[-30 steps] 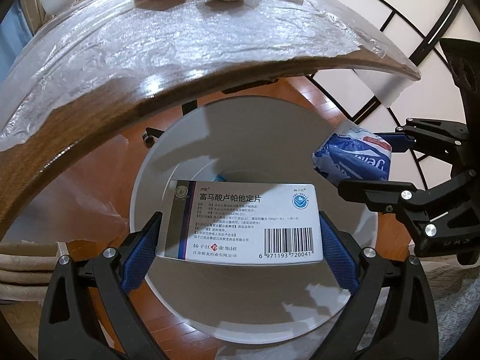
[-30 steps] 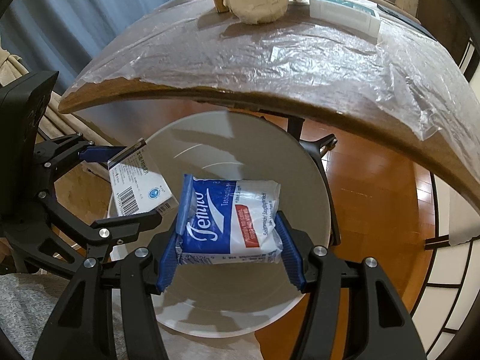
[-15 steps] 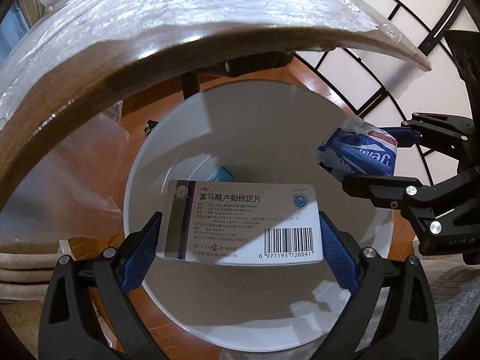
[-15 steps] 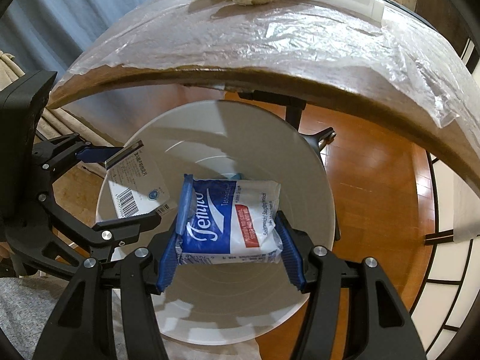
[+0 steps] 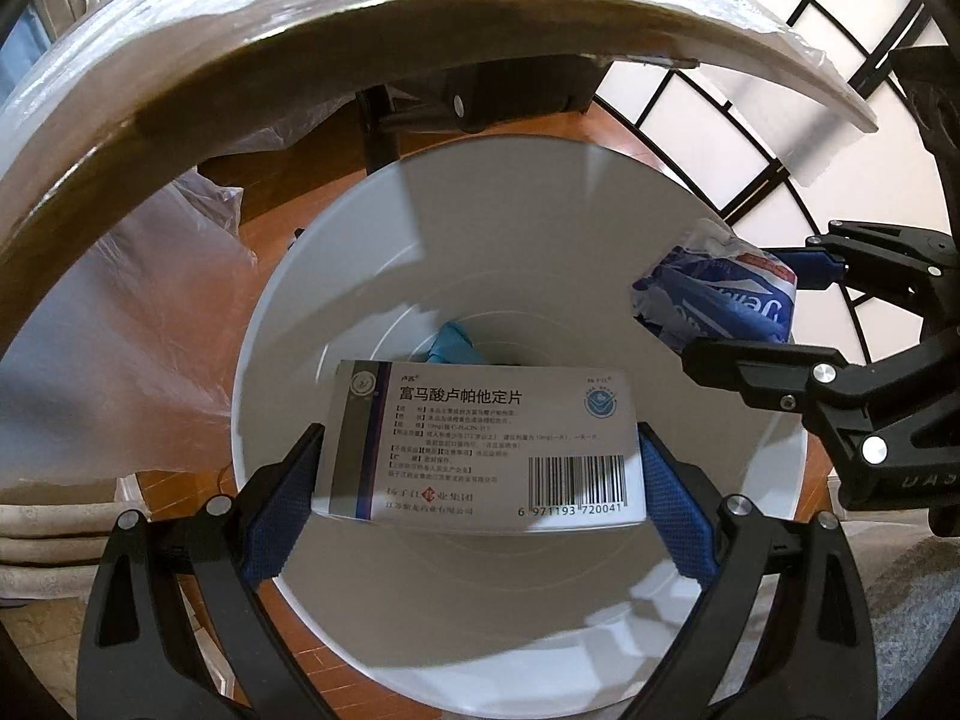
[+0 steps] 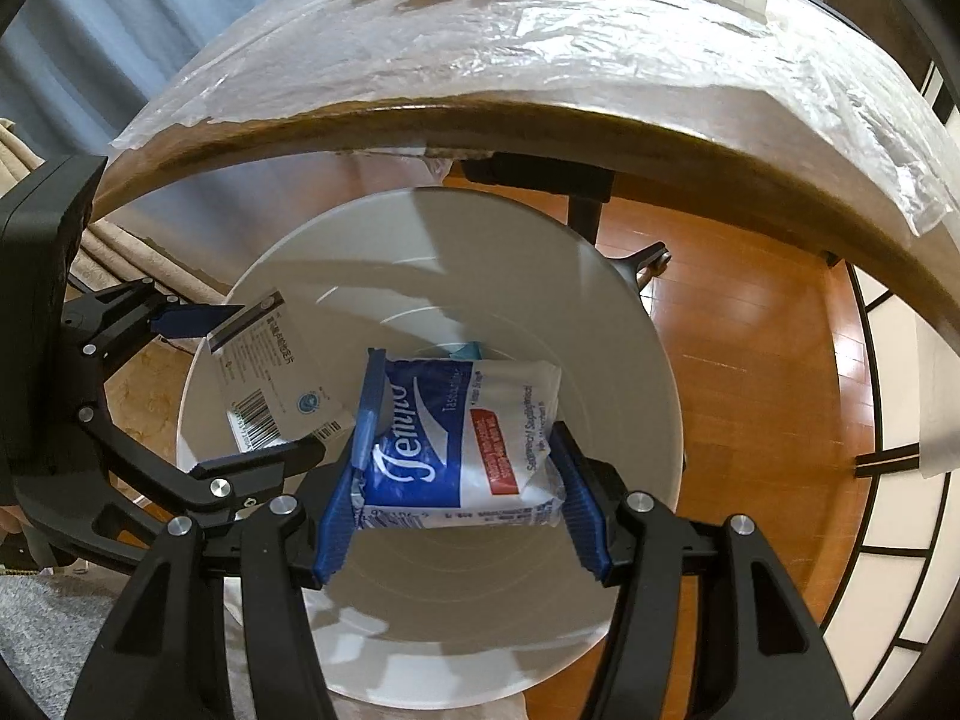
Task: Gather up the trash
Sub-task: 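Open the left gripper to drop the medicine box while the right gripper drops the tissue pack into the bin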
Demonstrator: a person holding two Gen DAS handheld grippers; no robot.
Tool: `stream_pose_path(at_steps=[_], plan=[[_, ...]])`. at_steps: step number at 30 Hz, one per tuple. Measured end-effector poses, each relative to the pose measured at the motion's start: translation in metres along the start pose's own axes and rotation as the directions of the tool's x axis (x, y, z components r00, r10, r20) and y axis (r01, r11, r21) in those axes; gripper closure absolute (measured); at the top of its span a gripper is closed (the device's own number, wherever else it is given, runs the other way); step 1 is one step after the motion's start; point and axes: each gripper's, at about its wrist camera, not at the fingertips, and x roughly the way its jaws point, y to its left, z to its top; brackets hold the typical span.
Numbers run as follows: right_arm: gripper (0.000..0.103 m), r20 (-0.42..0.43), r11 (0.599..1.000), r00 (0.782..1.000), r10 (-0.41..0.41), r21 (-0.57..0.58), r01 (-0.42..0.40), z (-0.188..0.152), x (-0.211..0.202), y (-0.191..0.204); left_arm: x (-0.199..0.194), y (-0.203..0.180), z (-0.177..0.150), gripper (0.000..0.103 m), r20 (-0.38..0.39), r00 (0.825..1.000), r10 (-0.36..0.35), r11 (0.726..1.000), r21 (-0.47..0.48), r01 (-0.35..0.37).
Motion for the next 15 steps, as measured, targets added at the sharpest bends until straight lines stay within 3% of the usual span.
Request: stream_pose_path(at_steps=[7,11,15], plan=[[0.045,-0.004,1.0,1.0,-0.004,0.019,0.004,-0.002,0.0,-0.005,0.0,0.0,0.0,0.005,0.013,1.0,-0.015,1.0,0.011,0.014],[0.026,0.017,0.998,1.0,0.002,0.062,-0.003,-0.003,-0.005,-0.01,0.003,-0.003,0.0,0.005,0.003,1.0,0.012,0.999,0.043,-0.012],[0.025,0.029,0.997,1.0,0.002,0.077,-0.004,-0.003,-0.009,-0.011,0.004,-0.002,-0.002,0.005,-0.006,1.0,-0.017,0.999,0.028,0.017]])
